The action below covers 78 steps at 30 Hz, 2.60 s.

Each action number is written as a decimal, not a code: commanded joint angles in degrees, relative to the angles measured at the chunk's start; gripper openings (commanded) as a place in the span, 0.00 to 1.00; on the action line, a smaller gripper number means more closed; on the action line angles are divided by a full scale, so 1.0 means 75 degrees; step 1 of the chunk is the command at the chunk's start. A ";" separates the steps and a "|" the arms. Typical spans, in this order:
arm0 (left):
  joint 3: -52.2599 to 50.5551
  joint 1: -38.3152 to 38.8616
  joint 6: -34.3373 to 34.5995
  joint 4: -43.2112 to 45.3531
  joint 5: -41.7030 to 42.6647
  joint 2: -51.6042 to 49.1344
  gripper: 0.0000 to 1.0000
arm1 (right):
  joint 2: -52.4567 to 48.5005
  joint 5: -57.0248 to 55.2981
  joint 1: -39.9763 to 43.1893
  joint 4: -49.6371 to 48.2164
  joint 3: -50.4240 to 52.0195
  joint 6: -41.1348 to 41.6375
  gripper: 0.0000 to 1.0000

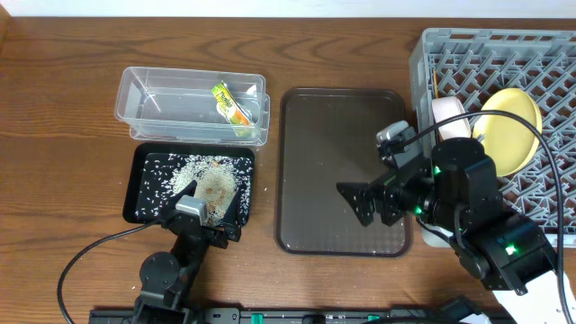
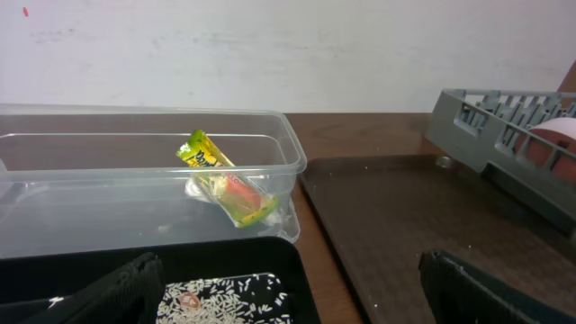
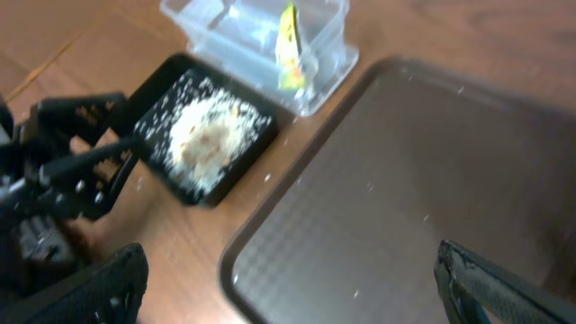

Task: Sort waste into correct bins and load items into the dishwasher rack

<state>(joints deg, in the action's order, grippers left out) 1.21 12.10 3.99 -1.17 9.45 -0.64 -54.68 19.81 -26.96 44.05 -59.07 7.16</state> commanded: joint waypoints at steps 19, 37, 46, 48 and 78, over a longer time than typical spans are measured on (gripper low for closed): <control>-0.0131 -0.0026 -0.0128 -0.0242 0.0076 0.0006 0.93 | 0.1859 -0.0813 -0.0029 -0.0647 0.0635 -0.2256 0.99; -0.0131 -0.0026 -0.0128 -0.0242 0.0076 0.0006 0.92 | 0.6318 -0.0475 0.1067 -0.3086 0.5662 -0.2739 0.99; -0.0131 -0.0026 -0.0128 -0.0242 0.0073 0.0006 0.92 | 0.7251 -0.0376 0.1093 -0.3949 0.7163 -0.2734 0.99; -0.0131 -0.0026 -0.0128 -0.0242 0.0076 0.0006 0.92 | 0.7251 -0.0376 0.1093 -0.4450 0.7414 -0.2734 0.99; -0.0131 -0.0026 -0.0128 -0.0242 0.0076 0.0006 0.92 | 0.7248 -0.0431 0.1093 -0.5523 0.7836 -0.2736 0.99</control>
<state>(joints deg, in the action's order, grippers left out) 1.21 12.10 3.99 -1.19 9.45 -0.64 -0.69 16.51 -19.44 2.72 -0.58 -12.64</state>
